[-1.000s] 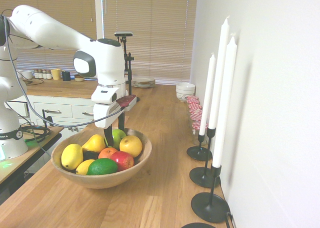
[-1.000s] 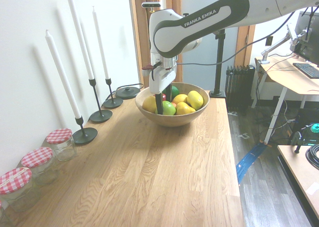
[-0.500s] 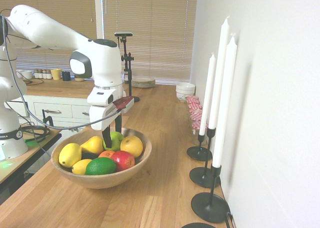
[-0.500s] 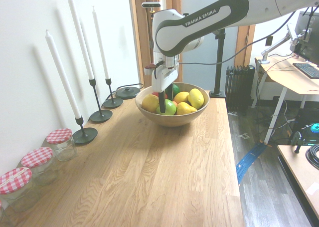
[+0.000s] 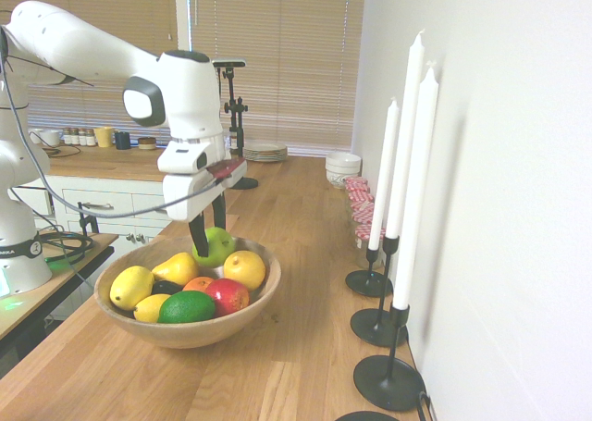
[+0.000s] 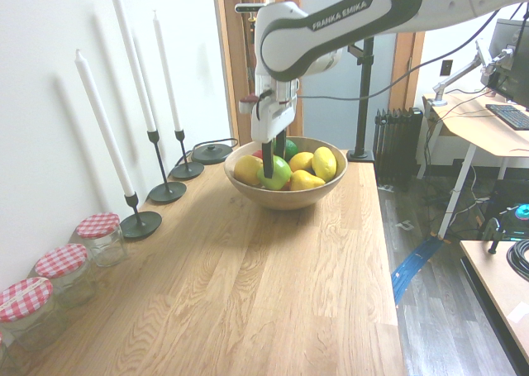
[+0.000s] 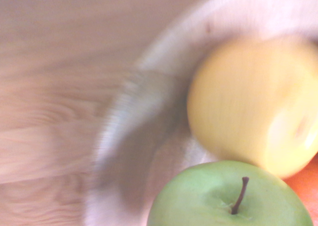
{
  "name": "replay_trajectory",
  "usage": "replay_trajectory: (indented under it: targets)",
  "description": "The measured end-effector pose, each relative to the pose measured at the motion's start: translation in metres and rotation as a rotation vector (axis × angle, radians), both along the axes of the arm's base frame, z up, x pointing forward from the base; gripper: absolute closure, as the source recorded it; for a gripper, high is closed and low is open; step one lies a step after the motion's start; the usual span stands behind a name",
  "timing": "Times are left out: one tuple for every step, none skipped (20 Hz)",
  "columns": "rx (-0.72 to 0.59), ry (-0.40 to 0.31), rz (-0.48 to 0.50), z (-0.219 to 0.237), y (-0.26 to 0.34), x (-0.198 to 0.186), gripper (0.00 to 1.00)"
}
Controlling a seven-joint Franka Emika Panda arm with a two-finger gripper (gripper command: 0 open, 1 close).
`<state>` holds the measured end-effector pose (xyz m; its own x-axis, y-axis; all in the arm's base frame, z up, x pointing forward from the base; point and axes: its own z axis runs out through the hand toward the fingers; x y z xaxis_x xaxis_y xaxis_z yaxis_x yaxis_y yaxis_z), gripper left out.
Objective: Take green apple out of the basket
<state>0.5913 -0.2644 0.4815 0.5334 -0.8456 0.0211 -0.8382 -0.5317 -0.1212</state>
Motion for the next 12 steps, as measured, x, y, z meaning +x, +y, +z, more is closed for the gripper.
replay_trajectory:
  targets:
    - [-0.003, -0.017, 0.007, 0.015, 0.005, -0.002, 1.0]
    - [-0.005, -0.031, 0.017, 0.03, 0.011, -0.003, 1.0]
    - [-0.007, -0.046, 0.029, 0.045, 0.019, -0.003, 1.0]
    - [-0.012, -0.063, 0.045, 0.061, 0.03, -0.002, 1.0]
    - [-0.015, -0.077, 0.06, 0.076, 0.043, -0.001, 1.0]
    - [-0.02, -0.085, 0.077, 0.089, 0.058, 0.001, 1.0]
    - [-0.027, -0.092, 0.095, 0.101, 0.077, 0.003, 1.0]
    - [-0.035, -0.095, 0.112, 0.109, 0.097, 0.005, 1.0]
    - [-0.044, -0.095, 0.127, 0.115, 0.115, 0.007, 1.0]
    - [-0.052, -0.09, 0.145, 0.119, 0.136, 0.008, 1.0]
    - [-0.06, -0.085, 0.162, 0.119, 0.156, 0.01, 1.0]
    - [-0.069, -0.076, 0.178, 0.117, 0.174, 0.012, 1.0]
